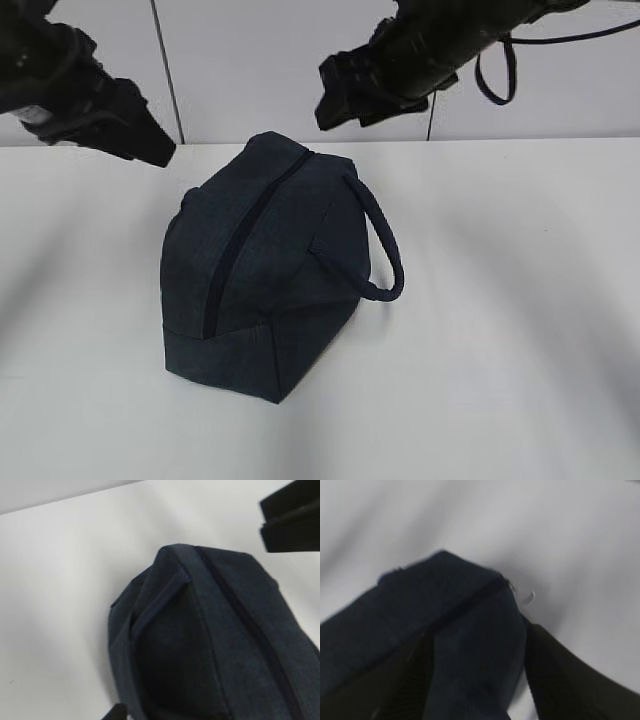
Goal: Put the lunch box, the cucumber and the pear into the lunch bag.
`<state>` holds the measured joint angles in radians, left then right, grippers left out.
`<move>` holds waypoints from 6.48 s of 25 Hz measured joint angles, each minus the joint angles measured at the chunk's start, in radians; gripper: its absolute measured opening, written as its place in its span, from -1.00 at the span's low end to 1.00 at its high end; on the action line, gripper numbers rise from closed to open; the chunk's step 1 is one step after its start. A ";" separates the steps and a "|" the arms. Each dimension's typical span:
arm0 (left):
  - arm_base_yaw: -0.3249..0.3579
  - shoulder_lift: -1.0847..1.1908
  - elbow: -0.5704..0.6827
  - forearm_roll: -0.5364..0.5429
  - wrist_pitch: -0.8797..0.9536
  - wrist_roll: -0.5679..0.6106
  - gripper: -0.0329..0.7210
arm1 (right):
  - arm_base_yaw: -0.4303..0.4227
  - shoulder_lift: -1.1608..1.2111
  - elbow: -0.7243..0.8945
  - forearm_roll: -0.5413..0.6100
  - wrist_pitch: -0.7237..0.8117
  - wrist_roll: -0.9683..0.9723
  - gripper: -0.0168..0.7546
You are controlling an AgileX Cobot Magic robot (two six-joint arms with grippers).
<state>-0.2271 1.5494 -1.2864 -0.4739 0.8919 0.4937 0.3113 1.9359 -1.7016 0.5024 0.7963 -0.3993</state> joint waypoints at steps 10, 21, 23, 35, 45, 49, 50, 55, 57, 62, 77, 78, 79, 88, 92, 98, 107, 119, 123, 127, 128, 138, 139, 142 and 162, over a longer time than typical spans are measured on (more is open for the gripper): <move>0.008 -0.179 0.168 0.358 -0.024 -0.273 -0.13 | 0.000 -0.190 0.103 -0.448 0.257 0.407 0.20; 0.018 -0.560 0.520 0.303 -0.074 -0.351 -0.27 | 0.000 -0.749 0.723 -0.510 0.217 0.450 0.19; 0.018 -0.654 0.569 0.302 -0.066 -0.362 -0.27 | 0.000 -0.856 0.805 -0.524 0.225 0.450 0.19; 0.018 -1.172 0.741 0.346 0.055 -0.365 -0.27 | 0.000 -1.535 1.174 -0.575 0.312 0.450 0.19; 0.018 -1.357 0.742 0.365 0.070 -0.365 -0.27 | 0.000 -1.824 1.206 -0.616 0.342 0.453 0.19; 0.018 -1.395 0.742 0.365 0.072 -0.365 -0.27 | 0.000 -1.898 1.206 -0.639 0.342 0.453 0.19; 0.018 -1.408 0.742 0.365 0.072 -0.365 -0.27 | 0.000 -1.915 1.206 -0.639 0.342 0.453 0.19; 0.018 -1.486 0.743 0.365 0.069 -0.365 -0.27 | 0.000 -1.952 1.206 -0.643 0.345 0.453 0.19; 0.018 -1.526 0.744 0.367 0.064 -0.365 -0.27 | 0.000 -1.954 1.206 -0.643 0.346 0.453 0.19; 0.018 -1.557 0.745 0.367 0.053 -0.365 -0.27 | 0.000 -1.954 1.206 -0.641 0.346 0.453 0.19; 0.018 -1.557 0.744 0.429 0.236 -0.367 -0.27 | 0.000 -1.954 1.206 -0.640 0.347 0.453 0.19; 0.018 -1.557 0.748 0.435 0.233 -0.368 -0.27 | 0.000 -1.954 1.206 -0.640 0.347 0.455 0.19; 0.018 -1.557 0.751 0.439 0.232 -0.369 -0.27 | 0.000 -1.954 1.206 -0.640 0.347 0.455 0.19; 0.018 -1.563 0.755 0.445 0.232 -0.372 -0.27 | 0.000 -1.954 1.206 -0.640 0.347 0.455 0.19; 0.018 -1.563 0.755 0.445 0.232 -0.372 -0.27 | 0.000 -1.954 1.206 -0.640 0.347 0.455 0.19; 0.024 -1.563 0.755 0.445 0.232 -0.372 -0.27 | 0.000 -1.954 1.206 -0.640 0.347 0.455 0.19; 0.196 -1.563 0.755 0.445 0.232 -0.372 -0.27 | -0.192 -1.954 1.206 -0.642 0.347 0.455 0.19; 0.228 -1.563 0.755 0.445 0.232 -0.372 -0.27 | -0.248 -1.954 1.206 -0.642 0.347 0.455 0.19; 0.228 -1.563 0.755 0.445 0.232 -0.372 -0.27 | -0.248 -1.954 1.206 -0.642 0.347 0.455 0.19; 0.228 -1.563 0.755 0.445 0.232 -0.372 -0.27 | -0.248 -1.954 1.206 -0.642 0.347 0.455 0.19; 0.228 -1.563 0.755 0.445 0.232 -0.372 -0.27 | -0.248 -1.954 1.206 -0.642 0.347 0.455 0.19; 0.228 -1.563 0.755 0.445 0.232 -0.372 -0.27 | -0.248 -1.954 1.206 -0.600 0.347 0.374 0.19; 0.228 -1.563 0.755 0.445 0.232 -0.372 -0.27 | -0.248 -1.954 1.206 -0.598 0.347 0.369 0.19; 0.228 -1.563 0.755 0.445 0.232 -0.372 -0.27 | -0.248 -1.954 1.206 -0.598 0.347 0.366 0.19; 0.228 -1.563 0.755 0.445 0.232 -0.372 -0.27 | -0.248 -1.954 1.206 -0.598 0.347 0.365 0.19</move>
<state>0.0013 -0.0141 -0.5314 -0.0292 1.1238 0.1216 0.0629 -0.0186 -0.4960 -0.0961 1.1435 -0.0344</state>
